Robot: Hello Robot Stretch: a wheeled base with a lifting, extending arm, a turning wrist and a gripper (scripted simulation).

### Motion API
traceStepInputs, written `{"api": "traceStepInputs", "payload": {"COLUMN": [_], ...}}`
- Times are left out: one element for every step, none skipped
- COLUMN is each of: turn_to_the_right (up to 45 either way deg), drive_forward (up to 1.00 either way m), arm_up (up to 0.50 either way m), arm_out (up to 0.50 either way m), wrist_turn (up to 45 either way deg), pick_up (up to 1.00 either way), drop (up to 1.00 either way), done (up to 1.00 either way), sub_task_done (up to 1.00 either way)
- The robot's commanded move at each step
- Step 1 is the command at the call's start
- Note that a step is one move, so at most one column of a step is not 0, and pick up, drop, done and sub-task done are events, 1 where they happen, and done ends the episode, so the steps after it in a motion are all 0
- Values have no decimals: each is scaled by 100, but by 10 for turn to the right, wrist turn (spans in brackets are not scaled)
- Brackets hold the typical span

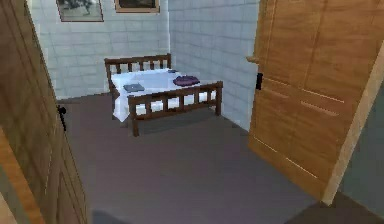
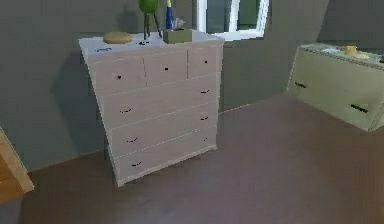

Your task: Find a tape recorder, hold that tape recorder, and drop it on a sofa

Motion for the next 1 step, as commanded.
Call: {"api": "traceStepInputs", "payload": {"turn_to_the_right": [-90], "drive_forward": [0], "arm_up": [0], "arm_out": [0], "wrist_turn": [0], "pick_up": [0], "drop": [0], "done": [0], "sub_task_done": [0]}}
